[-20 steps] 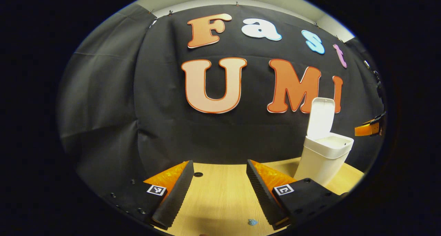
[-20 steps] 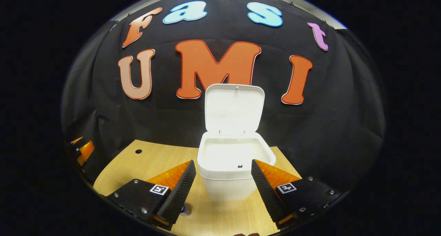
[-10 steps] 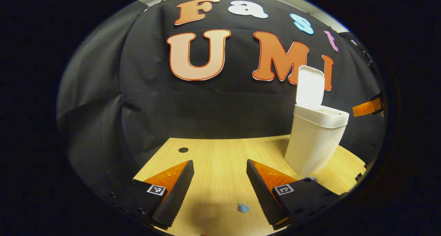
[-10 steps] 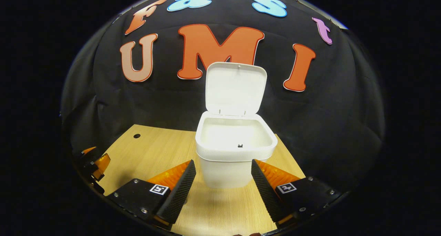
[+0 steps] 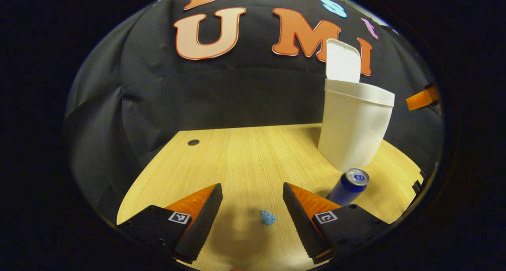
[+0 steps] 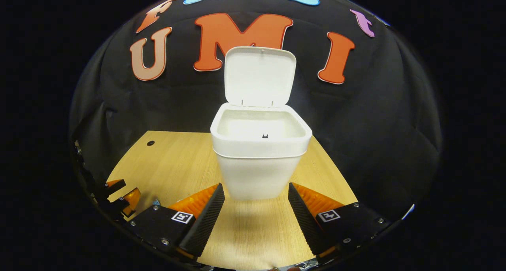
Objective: Press the lid of the desktop garbage bin to open it, pick up the crumpled paper on the desktop and throw it into the bin, then pick up the pop can on the desktop and drop it into the bin, and finally close the garbage bin lid.
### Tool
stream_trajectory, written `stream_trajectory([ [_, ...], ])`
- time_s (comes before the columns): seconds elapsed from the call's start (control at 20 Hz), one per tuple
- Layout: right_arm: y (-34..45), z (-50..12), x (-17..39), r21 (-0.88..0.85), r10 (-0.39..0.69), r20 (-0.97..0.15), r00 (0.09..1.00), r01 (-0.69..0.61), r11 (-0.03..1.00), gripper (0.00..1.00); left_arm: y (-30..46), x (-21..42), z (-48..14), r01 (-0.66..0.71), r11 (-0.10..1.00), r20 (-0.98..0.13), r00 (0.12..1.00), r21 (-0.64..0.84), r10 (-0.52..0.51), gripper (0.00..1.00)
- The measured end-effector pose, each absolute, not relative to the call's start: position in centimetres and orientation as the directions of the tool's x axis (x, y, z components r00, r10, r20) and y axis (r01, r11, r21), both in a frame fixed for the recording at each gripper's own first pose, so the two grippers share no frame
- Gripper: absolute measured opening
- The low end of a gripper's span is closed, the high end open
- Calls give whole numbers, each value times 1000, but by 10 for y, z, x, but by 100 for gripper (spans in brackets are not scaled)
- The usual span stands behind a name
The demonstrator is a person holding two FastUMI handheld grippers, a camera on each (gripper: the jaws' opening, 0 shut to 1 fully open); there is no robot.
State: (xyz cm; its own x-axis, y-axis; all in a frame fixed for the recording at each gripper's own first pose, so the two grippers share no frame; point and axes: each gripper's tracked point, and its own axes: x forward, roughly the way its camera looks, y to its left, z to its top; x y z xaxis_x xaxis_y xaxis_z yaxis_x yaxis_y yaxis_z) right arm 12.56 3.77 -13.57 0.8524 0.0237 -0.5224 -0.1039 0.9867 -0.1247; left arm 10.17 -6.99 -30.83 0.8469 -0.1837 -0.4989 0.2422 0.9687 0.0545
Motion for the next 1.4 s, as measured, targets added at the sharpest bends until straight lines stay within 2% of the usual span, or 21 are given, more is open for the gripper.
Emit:
stream_trajectory([
  [0.35,17,-147,118,-127,-14,-558,830,-69,990,98,-88,96,-370,287,955,-602,776,72,-188,98],
  [0.65,7,-160,118,-128,-32,-594,804,-55,990,99,-81,91,-414,259,964,-687,712,62,-147,99],
  [0.9,6,-166,116,-101,-30,-615,788,-41,994,99,-78,92,-422,275,958,-697,703,85,-140,97],
  [1.0,6,-169,114,-89,-25,-626,780,-40,995,98,-79,94,-422,278,956,-693,707,91,-140,77],
  [1.05,6,-169,114,-82,-21,-630,776,-39,996,99,-78,95,-422,275,956,-694,708,98,-133,70],
  [1.2,6,-170,112,-81,-22,-632,774,-38,996,98,-69,97,-419,256,959,-693,713,122,-103,27],
  [1.4,8,-169,113,-81,-13,-629,777,-49,995,98,-74,91,-411,275,960,-713,684,55,-156,10],
])
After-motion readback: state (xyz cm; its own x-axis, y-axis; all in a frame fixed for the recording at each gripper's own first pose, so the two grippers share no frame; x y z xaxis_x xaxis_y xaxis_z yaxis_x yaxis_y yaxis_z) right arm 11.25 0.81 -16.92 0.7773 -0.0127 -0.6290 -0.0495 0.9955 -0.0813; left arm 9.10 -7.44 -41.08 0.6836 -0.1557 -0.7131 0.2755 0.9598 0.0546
